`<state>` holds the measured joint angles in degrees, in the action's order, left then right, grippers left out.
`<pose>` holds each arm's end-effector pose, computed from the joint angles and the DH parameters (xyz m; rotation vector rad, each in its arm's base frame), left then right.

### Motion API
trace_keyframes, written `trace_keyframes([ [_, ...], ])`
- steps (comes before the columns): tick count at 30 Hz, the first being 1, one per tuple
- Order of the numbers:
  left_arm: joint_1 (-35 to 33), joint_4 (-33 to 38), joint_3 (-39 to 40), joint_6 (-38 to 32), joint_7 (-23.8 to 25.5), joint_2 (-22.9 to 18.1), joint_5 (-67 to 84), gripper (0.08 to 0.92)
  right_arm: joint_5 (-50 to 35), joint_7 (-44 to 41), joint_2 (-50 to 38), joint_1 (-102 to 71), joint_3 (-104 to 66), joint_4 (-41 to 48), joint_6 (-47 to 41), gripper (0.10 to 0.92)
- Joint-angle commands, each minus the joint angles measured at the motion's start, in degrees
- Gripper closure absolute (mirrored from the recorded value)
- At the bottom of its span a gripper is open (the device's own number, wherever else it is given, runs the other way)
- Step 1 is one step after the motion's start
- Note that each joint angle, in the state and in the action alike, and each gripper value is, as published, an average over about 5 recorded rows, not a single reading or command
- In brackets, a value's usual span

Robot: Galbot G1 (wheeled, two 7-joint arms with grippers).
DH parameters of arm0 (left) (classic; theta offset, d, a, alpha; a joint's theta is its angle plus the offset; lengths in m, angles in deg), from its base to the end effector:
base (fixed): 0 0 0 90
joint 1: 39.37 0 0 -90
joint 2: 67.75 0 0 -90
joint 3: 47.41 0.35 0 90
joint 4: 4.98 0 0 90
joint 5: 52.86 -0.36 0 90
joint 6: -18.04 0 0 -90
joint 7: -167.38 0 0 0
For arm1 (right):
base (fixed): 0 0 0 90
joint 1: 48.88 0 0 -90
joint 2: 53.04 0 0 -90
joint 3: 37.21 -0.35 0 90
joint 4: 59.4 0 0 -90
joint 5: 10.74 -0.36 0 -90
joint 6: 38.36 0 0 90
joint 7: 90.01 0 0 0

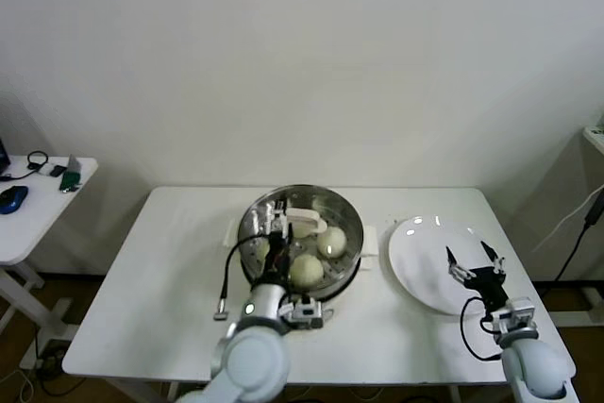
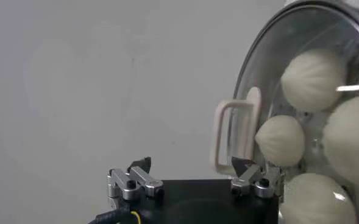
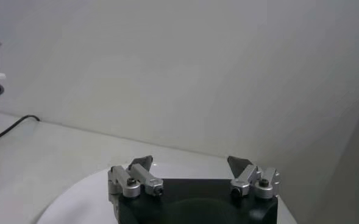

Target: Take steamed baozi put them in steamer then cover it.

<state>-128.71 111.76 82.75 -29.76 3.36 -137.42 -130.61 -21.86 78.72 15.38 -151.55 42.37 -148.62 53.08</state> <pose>0.2486 -0.1291 -0.2455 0.1443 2.3270 2.1014 0.2783 -0.1911 -0.3763 0.0601 -2.9529 0.2747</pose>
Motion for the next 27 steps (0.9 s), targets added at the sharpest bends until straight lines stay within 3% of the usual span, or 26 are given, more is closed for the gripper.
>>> trace_keyframes([
  [1,-9.86,8.37,-4.29,-0.46,-7.35,4.18,8.16,0.177,0.18,-0.03,-0.42,0.51,0.52,-0.11,-0.18,0.203],
  [7,-17.25,10.51,-16.83,-14.55,-27.71,5.24,24.8,0.177,-0.7,-0.67,-0.94,0.21,1.09,-0.86,-0.1,0.203],
  [11,-22.92,10.77,-28.7,-23.12,-34.25,4.47,37.8,0.177,-0.75,-1.01,-1.18,-0.14,1.37,-1.54,-0.45,0.203],
  [17,-29.5,9.32,-44.01,-33.79,-34.98,-0.62,60.12,0.177,-0.79,-1.51,-0.76,-0.51,1.61,-1.98,-0.01,0.203],
  [22,-32.16,5.63,-53.9,-43.47,-29.38,-7.15,75.41,0.177,-0.89,-2.18,-0.76,-1.32,1.52,-2.77,0.61,0.203],
  [27,-33.93,-0.03,-57.52,-48.69,-25.41,-9.99,81.3,0.177,-0.92,-2.67,-0.69,-2.21,1.33,-3.42,0.92,0.203],
])
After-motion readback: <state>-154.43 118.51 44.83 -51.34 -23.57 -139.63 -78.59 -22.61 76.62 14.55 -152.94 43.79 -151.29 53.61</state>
